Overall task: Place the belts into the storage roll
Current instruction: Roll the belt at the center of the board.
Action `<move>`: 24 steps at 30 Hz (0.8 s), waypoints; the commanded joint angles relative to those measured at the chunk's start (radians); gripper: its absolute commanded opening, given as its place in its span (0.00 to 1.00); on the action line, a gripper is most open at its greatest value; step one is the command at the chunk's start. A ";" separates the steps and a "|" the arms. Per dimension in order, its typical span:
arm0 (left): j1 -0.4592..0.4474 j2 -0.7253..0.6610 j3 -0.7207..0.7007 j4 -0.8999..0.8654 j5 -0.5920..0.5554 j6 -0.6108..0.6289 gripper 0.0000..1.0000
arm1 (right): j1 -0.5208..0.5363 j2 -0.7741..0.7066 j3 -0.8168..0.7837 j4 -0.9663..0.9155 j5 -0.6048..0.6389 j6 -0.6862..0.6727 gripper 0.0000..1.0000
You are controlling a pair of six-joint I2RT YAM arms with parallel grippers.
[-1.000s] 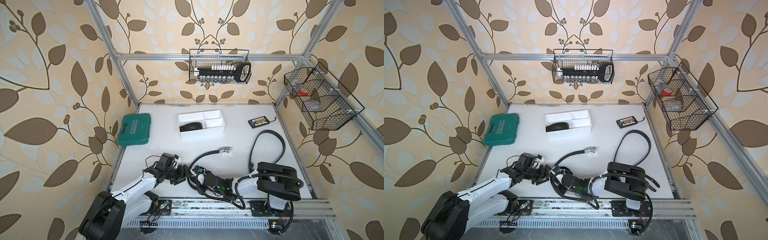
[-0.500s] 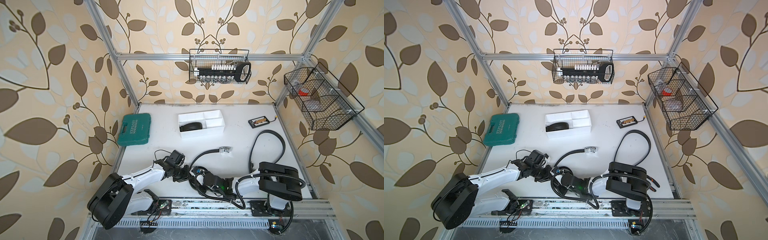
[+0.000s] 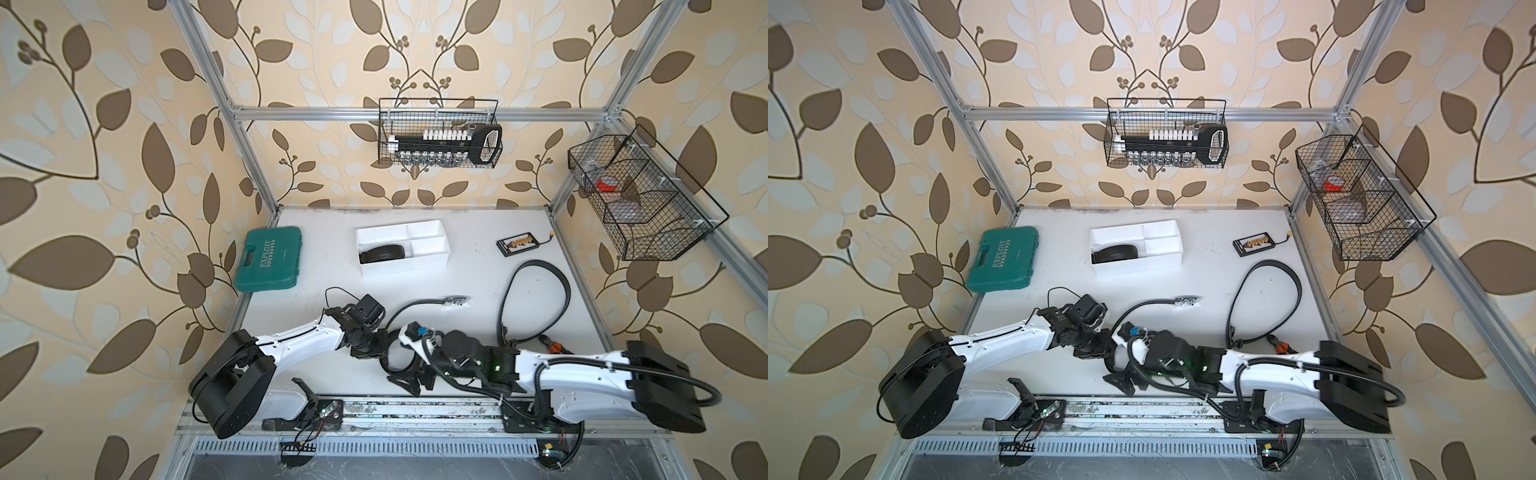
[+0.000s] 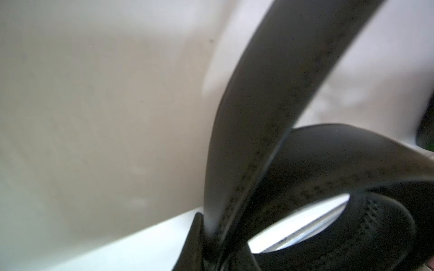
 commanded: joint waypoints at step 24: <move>-0.076 0.073 0.160 -0.254 -0.212 0.094 0.16 | -0.447 0.744 0.723 -0.852 -0.071 -0.497 0.88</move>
